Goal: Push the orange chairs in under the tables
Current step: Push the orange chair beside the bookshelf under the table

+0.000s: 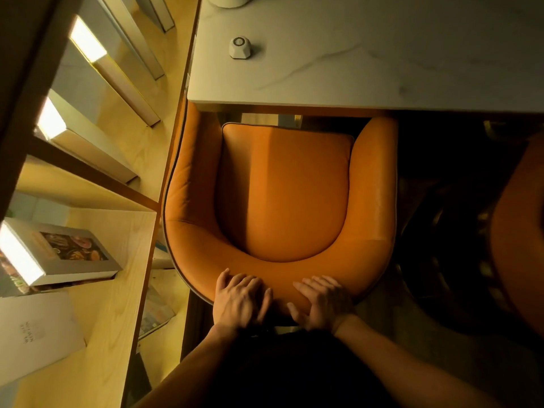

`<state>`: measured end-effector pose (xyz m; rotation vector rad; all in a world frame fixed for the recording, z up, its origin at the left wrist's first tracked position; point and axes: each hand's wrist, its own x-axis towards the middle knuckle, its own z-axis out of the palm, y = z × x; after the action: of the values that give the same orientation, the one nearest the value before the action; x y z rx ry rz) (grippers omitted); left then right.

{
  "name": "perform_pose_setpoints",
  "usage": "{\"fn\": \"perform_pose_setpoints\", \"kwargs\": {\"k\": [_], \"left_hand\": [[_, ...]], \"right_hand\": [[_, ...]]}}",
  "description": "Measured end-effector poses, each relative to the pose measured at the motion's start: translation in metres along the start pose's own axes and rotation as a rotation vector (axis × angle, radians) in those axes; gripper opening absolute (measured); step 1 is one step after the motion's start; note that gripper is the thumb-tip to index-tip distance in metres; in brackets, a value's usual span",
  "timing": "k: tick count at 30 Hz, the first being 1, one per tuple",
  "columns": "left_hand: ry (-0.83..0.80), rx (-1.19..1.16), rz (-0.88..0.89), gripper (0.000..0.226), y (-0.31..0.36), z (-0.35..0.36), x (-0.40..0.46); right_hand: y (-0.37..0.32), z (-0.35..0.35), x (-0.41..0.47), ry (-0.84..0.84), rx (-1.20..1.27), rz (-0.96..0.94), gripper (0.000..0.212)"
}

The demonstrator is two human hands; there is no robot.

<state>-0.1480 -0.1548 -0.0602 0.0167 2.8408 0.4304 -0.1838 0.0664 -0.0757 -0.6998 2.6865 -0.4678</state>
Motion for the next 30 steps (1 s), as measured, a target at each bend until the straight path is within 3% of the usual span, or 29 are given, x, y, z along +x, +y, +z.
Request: {"fn": "perform_pose_setpoints", "kwargs": {"k": [11, 19, 30], "left_hand": [[-0.009, 0.063, -0.002, 0.048, 0.001, -0.019, 0.051], [-0.044, 0.152, -0.007, 0.060, 0.006, -0.021, 0.053], [-0.064, -0.039, -0.100, 0.053, 0.020, -0.010, 0.017]], "right_hand": [[0.016, -0.027, 0.049, 0.005, -0.012, -0.077, 0.055], [0.013, -0.028, 0.048, -0.017, 0.011, -0.034, 0.064], [0.017, -0.020, 0.020, -0.061, 0.019, -0.106, 0.066]]}}
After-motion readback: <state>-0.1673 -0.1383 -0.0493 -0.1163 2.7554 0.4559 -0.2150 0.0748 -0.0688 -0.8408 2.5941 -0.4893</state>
